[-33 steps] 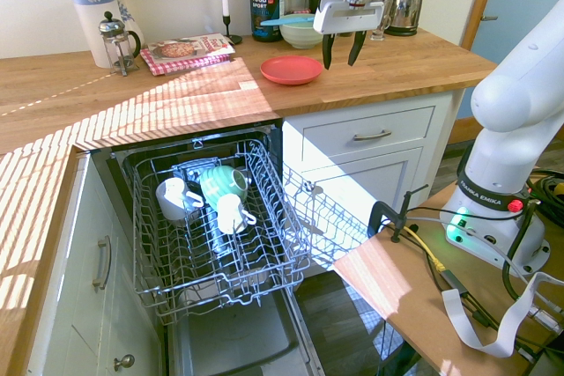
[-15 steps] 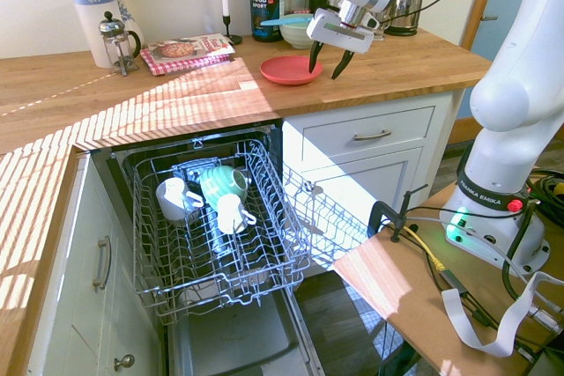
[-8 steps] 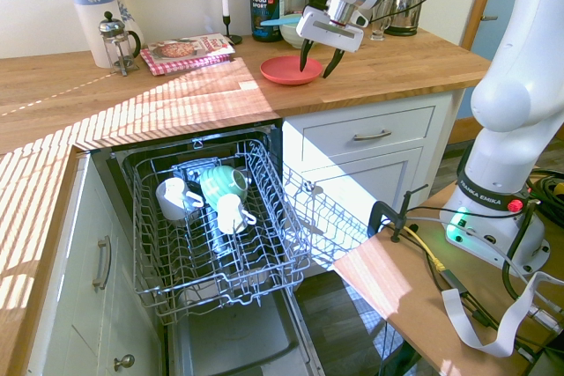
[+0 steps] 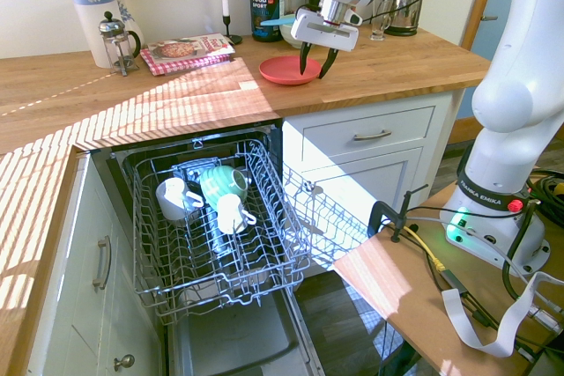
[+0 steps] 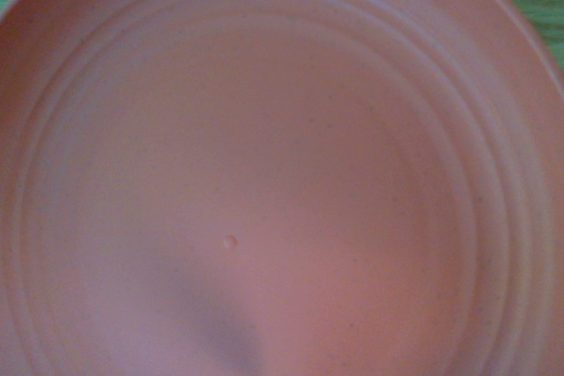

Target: Put the plate in the dishwasher

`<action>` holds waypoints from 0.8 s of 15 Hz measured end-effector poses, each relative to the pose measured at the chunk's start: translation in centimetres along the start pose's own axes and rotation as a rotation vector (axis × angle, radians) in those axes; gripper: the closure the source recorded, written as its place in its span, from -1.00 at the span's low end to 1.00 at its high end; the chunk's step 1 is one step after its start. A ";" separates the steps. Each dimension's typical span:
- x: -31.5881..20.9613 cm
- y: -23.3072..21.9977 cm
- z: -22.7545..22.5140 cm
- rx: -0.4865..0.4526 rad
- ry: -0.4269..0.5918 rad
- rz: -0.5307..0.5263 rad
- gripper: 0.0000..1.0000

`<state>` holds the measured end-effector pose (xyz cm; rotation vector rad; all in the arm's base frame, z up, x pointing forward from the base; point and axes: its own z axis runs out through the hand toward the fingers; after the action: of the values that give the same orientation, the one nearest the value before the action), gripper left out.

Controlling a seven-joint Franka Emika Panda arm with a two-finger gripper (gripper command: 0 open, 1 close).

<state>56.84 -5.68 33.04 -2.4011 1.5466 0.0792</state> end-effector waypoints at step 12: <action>-0.9 -0.6 1.0 0.009 -0.024 0.007 1.00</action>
<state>57.04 -4.38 32.39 -2.3796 1.5413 0.1024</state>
